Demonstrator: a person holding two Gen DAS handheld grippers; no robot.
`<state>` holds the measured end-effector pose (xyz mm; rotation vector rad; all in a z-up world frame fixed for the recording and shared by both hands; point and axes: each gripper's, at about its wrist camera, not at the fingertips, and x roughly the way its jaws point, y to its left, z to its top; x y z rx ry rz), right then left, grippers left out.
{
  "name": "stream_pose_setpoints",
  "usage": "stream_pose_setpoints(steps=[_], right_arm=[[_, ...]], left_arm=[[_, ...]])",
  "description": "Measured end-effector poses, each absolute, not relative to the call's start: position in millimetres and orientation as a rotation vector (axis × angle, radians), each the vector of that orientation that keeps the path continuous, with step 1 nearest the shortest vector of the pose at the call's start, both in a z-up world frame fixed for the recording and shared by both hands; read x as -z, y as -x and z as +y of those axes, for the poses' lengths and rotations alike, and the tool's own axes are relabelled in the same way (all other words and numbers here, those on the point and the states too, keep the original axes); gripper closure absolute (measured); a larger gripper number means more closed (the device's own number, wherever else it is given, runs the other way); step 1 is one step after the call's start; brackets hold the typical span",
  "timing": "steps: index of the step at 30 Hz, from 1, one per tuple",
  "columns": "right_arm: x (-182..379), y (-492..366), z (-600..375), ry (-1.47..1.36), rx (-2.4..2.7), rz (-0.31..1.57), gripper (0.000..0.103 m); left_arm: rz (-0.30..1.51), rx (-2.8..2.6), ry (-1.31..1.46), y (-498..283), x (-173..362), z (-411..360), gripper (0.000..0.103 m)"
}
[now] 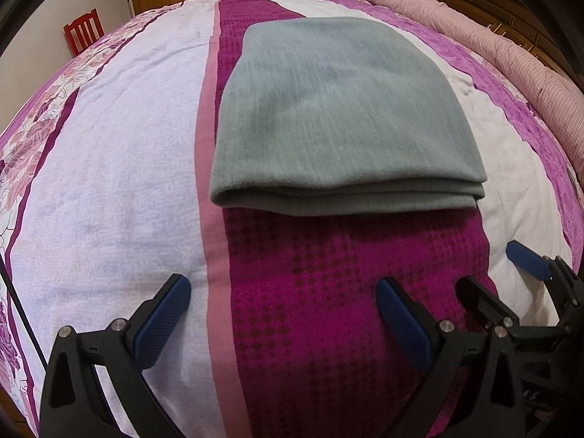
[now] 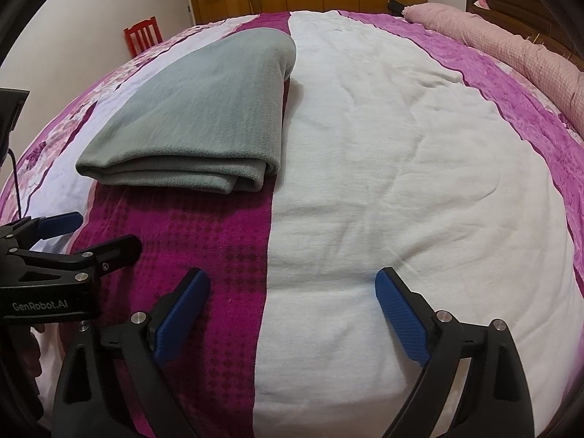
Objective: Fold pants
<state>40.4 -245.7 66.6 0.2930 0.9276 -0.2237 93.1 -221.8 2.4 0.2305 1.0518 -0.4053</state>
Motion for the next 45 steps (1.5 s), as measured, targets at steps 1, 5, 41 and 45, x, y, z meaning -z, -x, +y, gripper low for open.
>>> stream_pose_setpoints(steps=[1, 5, 41, 45], right_arm=[[-66.6, -40.3, -245.6, -0.293, 0.224, 0.928, 0.008], [-66.5, -40.4, -245.4, -0.292, 0.224, 0.927, 0.008], [-66.4, -40.7, -244.7, -0.29, 0.225, 0.927, 0.005], [-66.4, -40.6, -244.6, -0.29, 0.225, 0.927, 0.005]], left_arm=[[1.052, 0.405, -0.231, -93.2, -2.4, -221.8, 0.0], [1.054, 0.404, -0.231, -92.9, -1.5, -221.5, 0.0], [1.056, 0.406, -0.23, -92.1, 0.7, -221.4, 0.0], [1.057, 0.405, -0.231, -92.3, 0.6, -221.2, 0.0]])
